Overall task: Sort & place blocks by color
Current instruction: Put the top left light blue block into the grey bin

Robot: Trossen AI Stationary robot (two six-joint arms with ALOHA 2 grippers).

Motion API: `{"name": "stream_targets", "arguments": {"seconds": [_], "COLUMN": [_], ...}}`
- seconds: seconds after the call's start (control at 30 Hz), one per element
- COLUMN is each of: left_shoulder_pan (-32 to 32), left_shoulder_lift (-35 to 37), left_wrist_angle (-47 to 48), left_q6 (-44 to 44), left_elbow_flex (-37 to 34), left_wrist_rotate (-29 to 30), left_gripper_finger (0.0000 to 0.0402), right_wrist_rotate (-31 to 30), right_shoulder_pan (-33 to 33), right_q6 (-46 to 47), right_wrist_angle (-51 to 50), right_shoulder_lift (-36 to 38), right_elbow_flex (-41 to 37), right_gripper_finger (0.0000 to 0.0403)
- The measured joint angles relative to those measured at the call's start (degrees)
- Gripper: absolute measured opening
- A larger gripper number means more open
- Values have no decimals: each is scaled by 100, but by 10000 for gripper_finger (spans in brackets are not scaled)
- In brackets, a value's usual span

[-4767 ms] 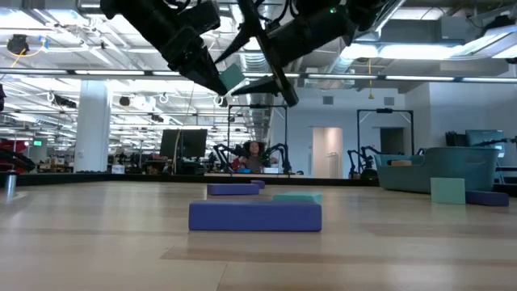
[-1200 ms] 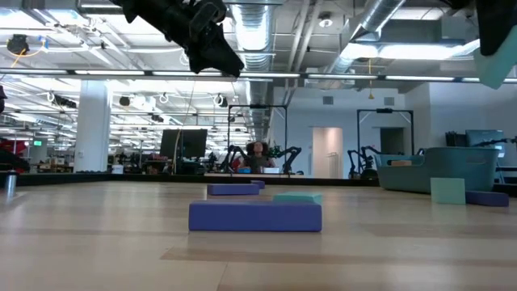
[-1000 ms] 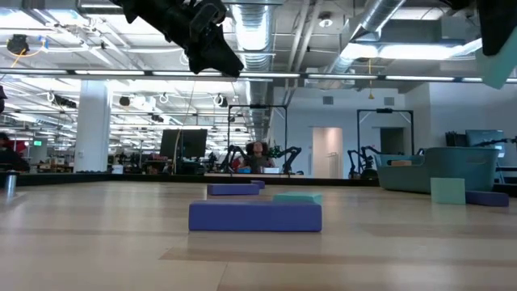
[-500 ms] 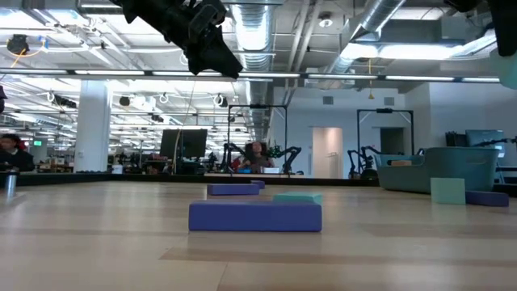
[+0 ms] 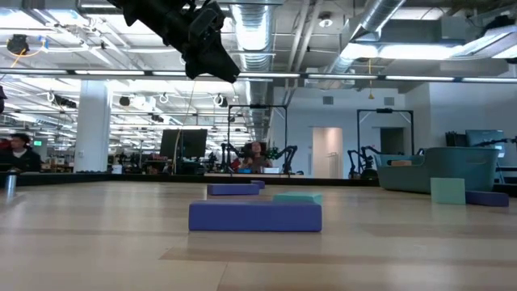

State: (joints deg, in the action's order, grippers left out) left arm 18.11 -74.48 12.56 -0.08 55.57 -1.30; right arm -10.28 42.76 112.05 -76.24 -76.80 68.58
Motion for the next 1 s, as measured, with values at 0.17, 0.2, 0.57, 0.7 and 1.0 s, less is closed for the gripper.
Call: {"name": "stream_targets", "arguments": {"seconds": [0.17, 0.2, 0.57, 0.7, 1.0], "left_shoulder_pan": [0, 0, 0, 0, 0], "left_shoulder_lift": [0, 0, 0, 0, 0], "left_wrist_angle": [0, 0, 13, 13, 200], "left_q6": [0, 0, 80, 87, 99], "left_elbow_flex": [0, 0, 0, 0, -2], "left_wrist_rotate": [0, 0, -5, -4, -5], "left_gripper_finger": [181, 181, 181, 181, 181], "right_wrist_rotate": [2, 4, 155, 155, 287], "right_shoulder_pan": [233, 271, 490, 488, 481], "right_q6": [365, 415, 836, 851, 858], "right_wrist_angle": [41, 101, 1096, 1253, 1382], "right_shoulder_lift": [-56, -70, -124, -122, -119], "right_elbow_flex": [-16, -42, -564, -690, -811], "right_gripper_finger": [143, 144, 145, 143, 146]}}
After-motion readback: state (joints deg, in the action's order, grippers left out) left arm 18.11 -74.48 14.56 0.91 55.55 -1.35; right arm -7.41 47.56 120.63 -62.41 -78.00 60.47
